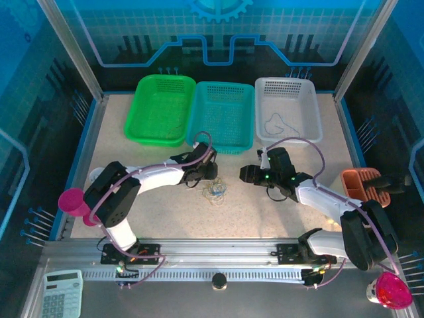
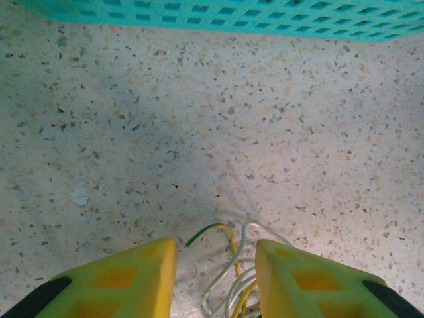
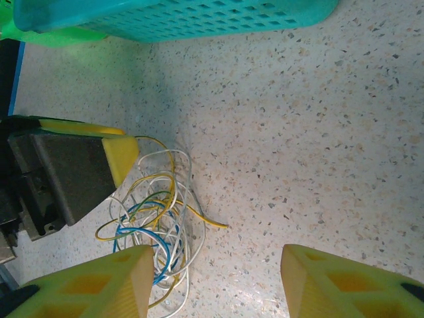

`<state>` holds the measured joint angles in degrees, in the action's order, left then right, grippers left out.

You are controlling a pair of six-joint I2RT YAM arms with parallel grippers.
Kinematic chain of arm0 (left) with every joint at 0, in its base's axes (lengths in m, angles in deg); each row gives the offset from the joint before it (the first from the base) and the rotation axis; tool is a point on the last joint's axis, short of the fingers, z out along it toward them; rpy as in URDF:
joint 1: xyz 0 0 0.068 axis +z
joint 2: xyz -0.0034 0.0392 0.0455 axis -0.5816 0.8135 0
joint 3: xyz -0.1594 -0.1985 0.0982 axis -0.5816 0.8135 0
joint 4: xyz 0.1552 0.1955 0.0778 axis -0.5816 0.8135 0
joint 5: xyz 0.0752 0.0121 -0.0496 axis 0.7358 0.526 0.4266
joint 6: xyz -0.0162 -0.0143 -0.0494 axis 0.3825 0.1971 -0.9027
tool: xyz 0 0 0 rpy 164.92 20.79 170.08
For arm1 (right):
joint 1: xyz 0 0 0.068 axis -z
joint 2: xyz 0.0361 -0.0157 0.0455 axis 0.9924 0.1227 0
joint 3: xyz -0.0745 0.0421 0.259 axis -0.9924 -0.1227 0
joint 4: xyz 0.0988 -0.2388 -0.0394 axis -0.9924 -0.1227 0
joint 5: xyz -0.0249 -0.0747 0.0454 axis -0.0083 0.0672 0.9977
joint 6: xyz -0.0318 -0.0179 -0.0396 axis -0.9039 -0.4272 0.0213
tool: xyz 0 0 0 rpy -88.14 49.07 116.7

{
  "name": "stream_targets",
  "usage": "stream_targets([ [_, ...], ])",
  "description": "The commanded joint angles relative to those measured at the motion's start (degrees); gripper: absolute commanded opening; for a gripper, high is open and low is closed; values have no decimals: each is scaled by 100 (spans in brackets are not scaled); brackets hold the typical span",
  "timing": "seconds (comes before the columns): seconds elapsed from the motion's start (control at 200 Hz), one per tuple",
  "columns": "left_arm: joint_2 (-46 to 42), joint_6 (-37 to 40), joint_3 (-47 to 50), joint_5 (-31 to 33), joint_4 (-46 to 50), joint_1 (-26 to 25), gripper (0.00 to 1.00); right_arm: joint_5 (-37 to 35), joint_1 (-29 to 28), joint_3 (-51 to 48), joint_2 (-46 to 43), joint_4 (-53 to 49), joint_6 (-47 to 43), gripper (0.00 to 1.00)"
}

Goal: Untangle the cables

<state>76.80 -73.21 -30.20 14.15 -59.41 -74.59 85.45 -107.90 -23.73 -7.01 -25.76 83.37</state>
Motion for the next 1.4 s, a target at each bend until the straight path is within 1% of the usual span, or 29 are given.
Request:
stream_targets([
  [0.0, 119, -7, -152, -110, -48, 61, 37, -63, 35, -78, -113, -113, -98, 54],
  [0.23, 205, -7, -108, -110, -99, 90, 36, -56, 34, -62, -137, -138, -105, 54],
  [0.465, 272, 38, -169, -145, -164, 126, 26, -20, 32, -17, -143, -183, -130, 54],
  [0.58, 318, 117, -243, -170, -145, 144, 16, 14, 34, -4, -187, -205, -149, 54],
  [0.675, 316, 193, -307, -219, -88, 149, 0, 45, 30, -17, -249, -209, -167, 54],
  [0.855, -80, 357, -396, -362, 102, 151, 0, 119, -81, -48, -372, -64, -267, 54],
  [1.04, -782, 423, -545, -872, 351, 129, 0, 97, -269, -2, -355, 230, -417, 59],
  [1.266, -1515, 321, -705, -1377, 470, 79, 0, 123, -478, 313, -50, 593, -514, 62],
  [1.396, -1820, 216, -774, -1546, 465, 19, 0, 119, -593, 599, 223, 694, -536, 62],
])
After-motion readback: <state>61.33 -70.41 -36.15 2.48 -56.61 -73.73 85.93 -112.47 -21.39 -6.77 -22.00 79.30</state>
